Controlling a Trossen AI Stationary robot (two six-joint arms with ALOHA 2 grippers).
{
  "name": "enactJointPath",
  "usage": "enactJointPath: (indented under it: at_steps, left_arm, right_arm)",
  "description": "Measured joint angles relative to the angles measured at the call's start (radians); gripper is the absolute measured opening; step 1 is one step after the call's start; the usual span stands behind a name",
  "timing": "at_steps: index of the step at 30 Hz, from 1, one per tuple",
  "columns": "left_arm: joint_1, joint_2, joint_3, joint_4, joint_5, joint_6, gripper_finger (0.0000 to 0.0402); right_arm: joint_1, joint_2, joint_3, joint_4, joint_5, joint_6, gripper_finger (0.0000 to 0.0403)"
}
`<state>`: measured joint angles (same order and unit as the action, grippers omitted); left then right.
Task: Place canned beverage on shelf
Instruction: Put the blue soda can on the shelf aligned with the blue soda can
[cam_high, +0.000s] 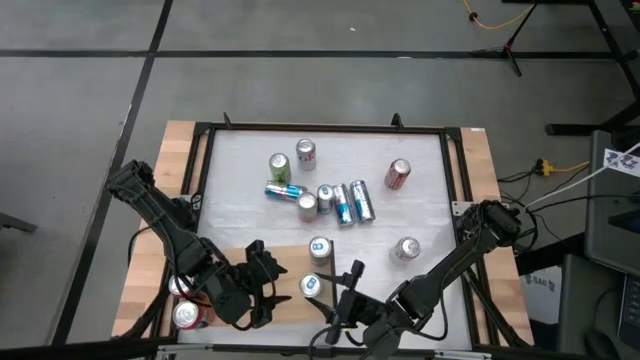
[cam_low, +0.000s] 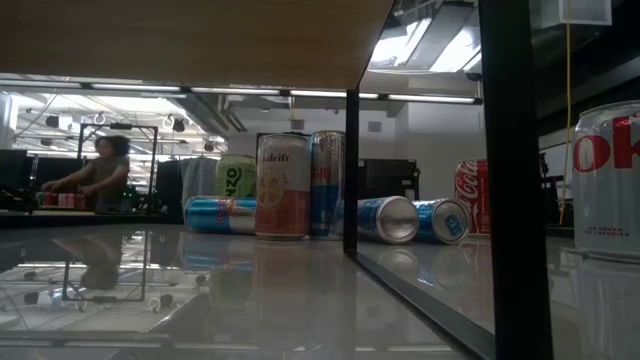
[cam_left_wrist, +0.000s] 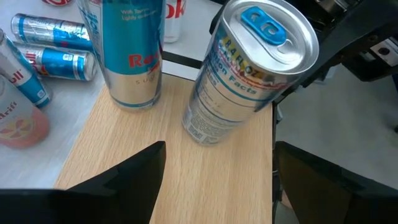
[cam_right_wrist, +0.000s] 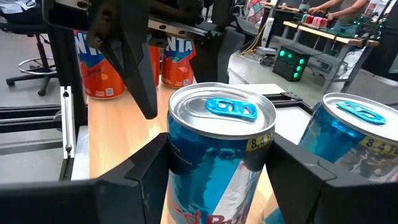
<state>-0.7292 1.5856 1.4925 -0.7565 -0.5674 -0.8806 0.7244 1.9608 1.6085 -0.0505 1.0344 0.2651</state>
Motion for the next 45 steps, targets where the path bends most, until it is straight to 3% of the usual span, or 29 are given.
enactJointPath:
  at_steps: [15, 29, 45]
  left_arm:
    - [-0.001, 0.006, -0.001, 0.043, 0.001, 0.000, 0.0295]
    - [-0.006, 0.092, -0.001, 0.071, -0.008, -0.001, 0.0295]
    - [-0.005, 0.104, -0.001, 0.071, -0.026, -0.001, 0.0295]
  right_arm:
    - [0.001, 0.000, 0.000, -0.002, 0.001, 0.000, 0.0218]
    - [0.001, 0.000, -0.001, -0.003, 0.003, 0.000, 0.0219]
    - [0.001, 0.002, -0.004, -0.010, -0.010, 0.044, 0.0321]
